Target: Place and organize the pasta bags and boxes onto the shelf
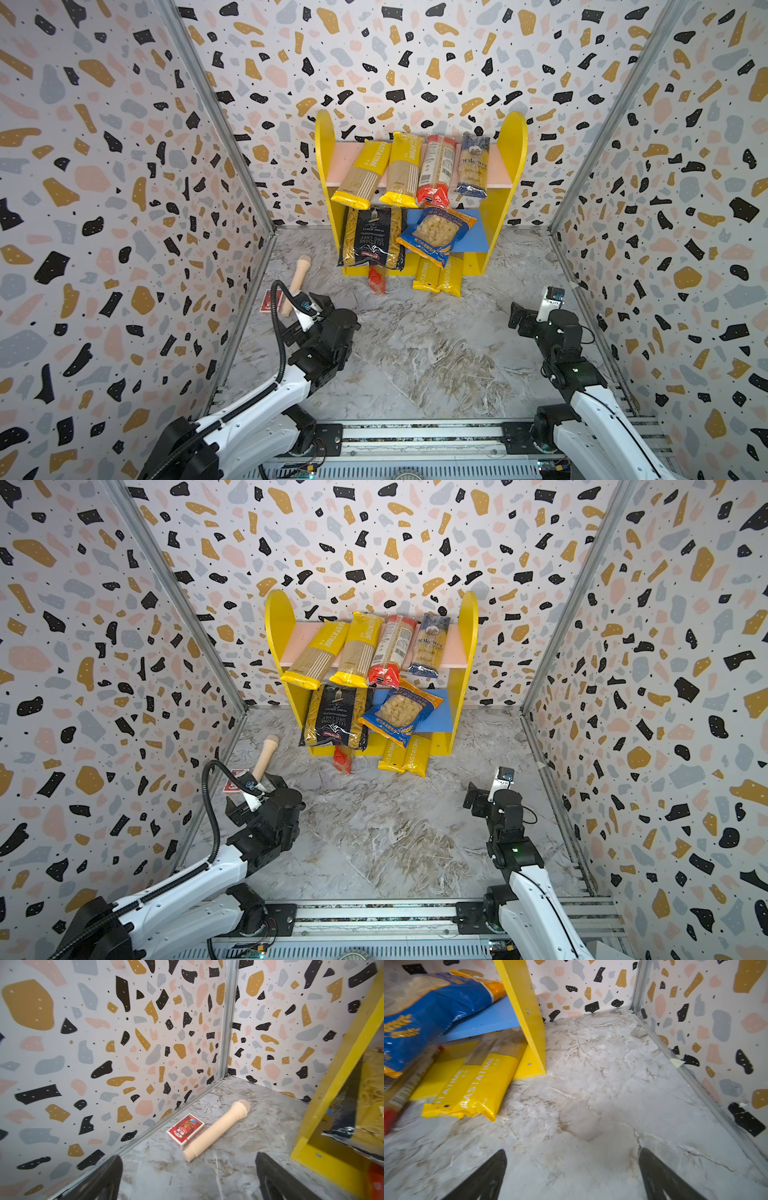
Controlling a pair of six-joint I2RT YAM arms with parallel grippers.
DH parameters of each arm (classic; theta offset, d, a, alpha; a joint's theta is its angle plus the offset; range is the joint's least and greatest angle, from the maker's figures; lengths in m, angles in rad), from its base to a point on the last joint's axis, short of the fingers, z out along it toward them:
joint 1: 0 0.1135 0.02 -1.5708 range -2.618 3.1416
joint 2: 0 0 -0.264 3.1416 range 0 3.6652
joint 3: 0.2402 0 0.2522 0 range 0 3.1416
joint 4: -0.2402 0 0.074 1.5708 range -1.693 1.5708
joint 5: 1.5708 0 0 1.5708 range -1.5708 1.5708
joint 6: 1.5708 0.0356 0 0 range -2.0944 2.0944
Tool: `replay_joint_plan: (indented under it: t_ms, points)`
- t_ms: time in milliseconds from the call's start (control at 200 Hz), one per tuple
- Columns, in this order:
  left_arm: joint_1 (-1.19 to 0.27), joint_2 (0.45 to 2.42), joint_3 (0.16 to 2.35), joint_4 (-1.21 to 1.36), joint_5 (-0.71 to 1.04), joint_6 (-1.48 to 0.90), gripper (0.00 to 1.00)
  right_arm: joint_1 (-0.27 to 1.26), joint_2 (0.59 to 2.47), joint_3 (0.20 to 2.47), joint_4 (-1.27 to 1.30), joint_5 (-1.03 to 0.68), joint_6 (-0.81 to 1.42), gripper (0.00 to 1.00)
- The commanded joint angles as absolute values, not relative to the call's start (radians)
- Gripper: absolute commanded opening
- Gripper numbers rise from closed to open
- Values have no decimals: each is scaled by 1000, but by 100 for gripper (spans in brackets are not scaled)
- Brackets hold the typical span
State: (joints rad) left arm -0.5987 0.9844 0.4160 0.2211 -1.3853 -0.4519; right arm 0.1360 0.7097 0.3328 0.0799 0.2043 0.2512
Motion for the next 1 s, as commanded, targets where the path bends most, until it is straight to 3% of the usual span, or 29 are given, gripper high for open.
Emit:
replay_joint_plan:
  t_ms: [0, 315, 546, 741, 901, 996]
  points:
    - [-536, 1025, 356, 550, -1416, -274, 100, 141, 768, 258, 378, 333, 217, 99]
    - [-347, 995, 148, 918, -1096, -185, 100, 155, 902, 34, 908, 377, 135, 99]
    - [-296, 1154, 141, 1061, -1080, -141, 100, 146, 1125, 15, 1215, 350, 131, 99]
    - [-286, 1363, 166, 1219, -1090, -103, 100, 142, 1272, 82, 1277, 260, 13, 99]
    - [-286, 1406, 203, 1202, -1022, -70, 100, 147, 1530, 36, 1660, 149, -62, 99]
    - [-285, 1447, 237, 1196, -988, -29, 100, 125, 1480, 105, 1431, 110, -38, 99]
